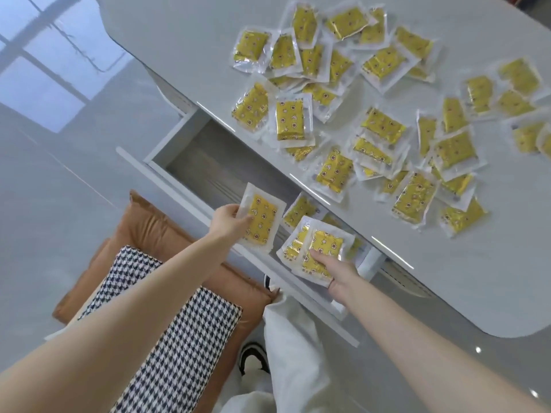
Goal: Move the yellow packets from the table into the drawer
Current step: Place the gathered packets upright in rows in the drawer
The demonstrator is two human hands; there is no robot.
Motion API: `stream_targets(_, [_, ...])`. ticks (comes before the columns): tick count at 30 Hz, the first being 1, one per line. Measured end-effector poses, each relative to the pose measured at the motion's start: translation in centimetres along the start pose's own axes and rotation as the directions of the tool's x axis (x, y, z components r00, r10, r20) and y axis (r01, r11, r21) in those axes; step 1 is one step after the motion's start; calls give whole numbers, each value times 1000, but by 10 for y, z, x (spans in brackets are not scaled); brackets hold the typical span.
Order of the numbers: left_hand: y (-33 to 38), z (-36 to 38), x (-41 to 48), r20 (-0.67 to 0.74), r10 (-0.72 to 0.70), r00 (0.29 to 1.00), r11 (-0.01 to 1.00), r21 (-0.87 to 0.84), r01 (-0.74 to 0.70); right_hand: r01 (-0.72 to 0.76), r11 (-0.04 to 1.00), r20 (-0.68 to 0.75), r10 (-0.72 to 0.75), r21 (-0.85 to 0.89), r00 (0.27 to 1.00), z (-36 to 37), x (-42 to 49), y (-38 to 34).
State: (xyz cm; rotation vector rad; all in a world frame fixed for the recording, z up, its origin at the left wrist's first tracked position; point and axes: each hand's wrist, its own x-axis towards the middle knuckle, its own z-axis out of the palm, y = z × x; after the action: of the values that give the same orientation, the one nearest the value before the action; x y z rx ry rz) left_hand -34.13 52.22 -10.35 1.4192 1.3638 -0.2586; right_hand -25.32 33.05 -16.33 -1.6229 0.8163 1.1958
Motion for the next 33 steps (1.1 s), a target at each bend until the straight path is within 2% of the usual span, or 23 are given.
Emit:
stream_targets(6, [-13,26,78,-28,-38,999,999,22,38,-7,995,12,8,-100,1000,16,107,16])
stream_targets(14, [-26,41,148,-135,0,991,1000,-11,-1,46,993,54,-41,-104,998,64,182,2])
stream_targets(19, [-31,45,173,-140,5,990,1000,-3,-5,73,996,50,-70,-57,996,89,172,-21])
stream_targets(27, [-18,47,186,-143,46,989,998,48,-40,62,969,-123,-94,-240,988,85,120,-29])
stream_targets(33, [-8,53,202,-140,66,988,985,165,-42,27,983,-116,-49,-180,992,75,126,-26])
